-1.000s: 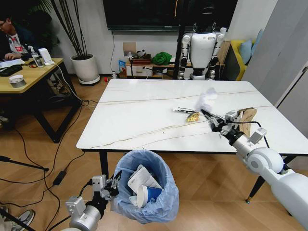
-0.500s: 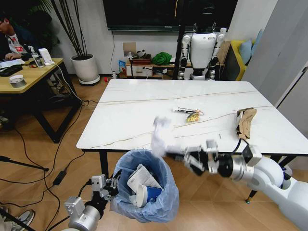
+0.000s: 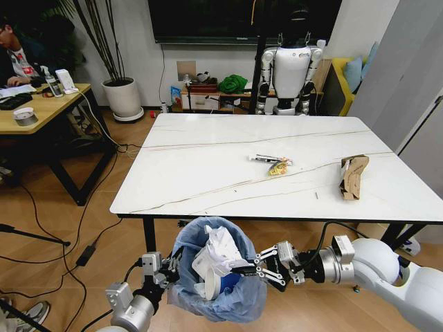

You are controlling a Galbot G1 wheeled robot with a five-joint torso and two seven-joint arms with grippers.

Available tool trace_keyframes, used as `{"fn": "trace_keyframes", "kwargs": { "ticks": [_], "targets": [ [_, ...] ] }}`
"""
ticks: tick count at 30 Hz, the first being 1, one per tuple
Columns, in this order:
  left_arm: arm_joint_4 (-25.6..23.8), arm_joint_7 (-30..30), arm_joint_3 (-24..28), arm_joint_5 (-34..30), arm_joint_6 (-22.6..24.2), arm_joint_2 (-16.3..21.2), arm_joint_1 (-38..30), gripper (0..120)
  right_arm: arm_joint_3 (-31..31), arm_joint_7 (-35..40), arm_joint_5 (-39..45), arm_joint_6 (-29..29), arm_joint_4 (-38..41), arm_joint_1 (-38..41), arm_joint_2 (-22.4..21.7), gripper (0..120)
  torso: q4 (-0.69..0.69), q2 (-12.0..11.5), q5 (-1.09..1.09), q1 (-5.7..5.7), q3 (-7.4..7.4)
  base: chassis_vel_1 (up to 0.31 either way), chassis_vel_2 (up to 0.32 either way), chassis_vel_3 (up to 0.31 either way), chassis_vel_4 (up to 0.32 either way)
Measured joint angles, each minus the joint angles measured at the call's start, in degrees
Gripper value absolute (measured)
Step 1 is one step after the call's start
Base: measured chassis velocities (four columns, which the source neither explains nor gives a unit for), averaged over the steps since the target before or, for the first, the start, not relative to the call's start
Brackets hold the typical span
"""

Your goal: Pick up the trash bin and place the trash from the table into it.

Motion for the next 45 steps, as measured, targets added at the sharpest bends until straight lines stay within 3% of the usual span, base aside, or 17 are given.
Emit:
{"fn": "trace_keyframes", "kwargs": {
  "ticks": [9, 14, 18, 21, 24, 27, 31, 33, 36, 40, 45],
  "targets": [
    [0.2, -0.5, 0.5, -1.0, 0.3, 0.1, -0.7, 0, 0.5, 0.6, -0.3, 0.6, -0.2, -0.6, 0.1, 3, 0.00, 0.0, 0.00, 0.00, 0.00, 0.000, 0.000, 0.000, 0.000],
    [0.1, -0.6, 0.8, -1.0, 0.3, 0.0, -0.4, 0, 0.6, 1.0, -0.5, 0.7, -0.5, -1.0, 0.2, 19, 0.00, 0.0, -0.01, 0.00, 0.00, 0.000, 0.000, 0.000, 0.000],
    [-0.4, -0.6, 0.7, -0.9, 0.4, -0.2, -0.1, 0, 0.7, 1.1, -0.6, 0.7, -0.7, -1.0, 0.2, 39, 0.00, 0.0, 0.00, 0.00, 0.00, 0.000, 0.000, 0.000, 0.000],
    [-0.5, -0.7, 0.6, -0.9, 0.4, -0.2, -0.1, 0, 0.8, 1.1, -0.6, 0.8, -0.8, -1.0, 0.2, 42, 0.00, 0.0, 0.00, 0.00, 0.00, 0.000, 0.000, 0.000, 0.000],
    [-0.5, -0.7, 0.6, -0.7, 0.4, -0.3, 0.1, 0, 1.3, 1.0, -0.9, 1.0, -1.1, -1.3, 0.1, 60, 0.00, 0.0, 0.00, 0.00, 0.00, 0.000, 0.000, 0.000, 0.000],
    [-0.7, -0.7, 0.5, -0.6, 0.4, -0.3, 0.2, 0, 1.8, 1.1, -0.8, 1.0, -1.1, -1.5, 0.1, 67, 0.00, 0.0, -0.01, 0.00, 0.00, 0.000, 0.000, 0.000, 0.000],
    [-1.0, -0.7, 0.1, -0.6, 0.4, -0.3, 0.7, 0, 3.7, 3.7, 1.8, 1.9, -1.9, -0.7, 1.9, 86, -0.01, 0.0, -0.01, 0.00, 0.00, 0.000, 0.000, 0.000, 0.000],
    [-1.0, -0.7, -0.1, -0.6, 0.5, -0.3, 0.9, 0, 4.0, 4.6, 2.8, 2.1, -2.3, -0.2, 2.6, 89, 0.00, 0.0, 0.00, 0.00, 0.00, 0.000, 0.000, 0.000, 0.000],
    [-1.5, -0.8, -0.6, -0.6, 0.5, -0.2, 1.7, 0, 4.7, 9.1, 5.2, 3.1, -3.5, 1.7, 4.3, 98, 0.01, 0.0, -0.01, 0.00, 0.00, 0.000, 0.000, 0.000, 0.000],
    [-1.9, -0.8, -1.1, -0.5, 0.5, -0.2, 2.5, 0, 5.1, 15.6, 6.5, 3.7, -4.2, 2.6, 5.3, 100, 0.01, 0.0, -0.02, 0.00, 0.00, 0.000, 0.000, 0.000, 0.000],
    [-2.9, -0.8, -2.2, -0.4, 0.5, 0.0, 3.6, 0, 5.0, 32.4, 5.8, 3.9, -6.5, 3.6, 9.0, 100, 0.00, 0.0, -0.01, 0.00, 0.00, 0.000, 0.000, 0.000, 0.000]
  ]
}}
